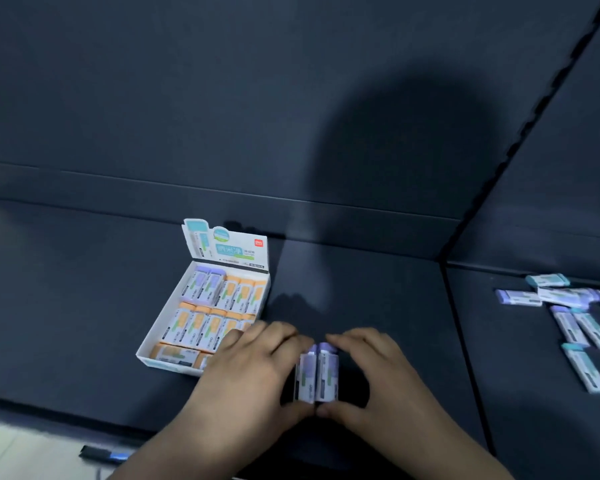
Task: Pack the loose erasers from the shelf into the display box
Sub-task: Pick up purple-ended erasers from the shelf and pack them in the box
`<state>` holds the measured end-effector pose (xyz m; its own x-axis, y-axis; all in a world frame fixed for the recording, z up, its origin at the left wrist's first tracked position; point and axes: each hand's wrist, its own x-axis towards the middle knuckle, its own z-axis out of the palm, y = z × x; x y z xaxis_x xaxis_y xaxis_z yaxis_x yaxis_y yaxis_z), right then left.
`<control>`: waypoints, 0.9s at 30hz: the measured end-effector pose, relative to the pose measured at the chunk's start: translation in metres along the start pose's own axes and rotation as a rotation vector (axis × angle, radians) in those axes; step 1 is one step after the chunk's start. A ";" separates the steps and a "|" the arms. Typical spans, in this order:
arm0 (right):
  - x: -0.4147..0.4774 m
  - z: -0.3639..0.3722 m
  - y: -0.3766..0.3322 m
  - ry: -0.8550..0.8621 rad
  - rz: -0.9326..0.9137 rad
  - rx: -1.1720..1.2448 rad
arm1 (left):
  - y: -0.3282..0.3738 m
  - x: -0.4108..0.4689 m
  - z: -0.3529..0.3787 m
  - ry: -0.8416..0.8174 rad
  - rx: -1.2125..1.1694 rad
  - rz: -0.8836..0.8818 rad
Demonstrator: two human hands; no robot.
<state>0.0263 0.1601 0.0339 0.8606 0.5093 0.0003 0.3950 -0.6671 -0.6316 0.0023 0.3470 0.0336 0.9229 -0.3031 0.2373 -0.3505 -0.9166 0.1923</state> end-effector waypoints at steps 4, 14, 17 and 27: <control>0.010 0.001 -0.003 0.054 -0.014 0.005 | -0.021 0.004 -0.018 0.059 0.030 -0.091; 0.038 0.030 -0.043 0.177 0.093 -0.025 | -0.111 0.011 -0.039 -0.055 0.048 -0.166; 0.057 0.049 -0.065 0.288 0.173 -0.059 | -0.139 0.014 -0.044 -0.115 0.000 -0.085; 0.107 0.069 -0.111 0.320 0.290 -0.332 | -0.167 0.027 -0.037 -0.123 -0.156 0.146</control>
<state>0.0520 0.3261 0.0502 0.9838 0.1223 0.1315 0.1625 -0.9177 -0.3624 0.0800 0.5013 0.0437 0.8698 -0.4677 0.1573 -0.4931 -0.8121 0.3119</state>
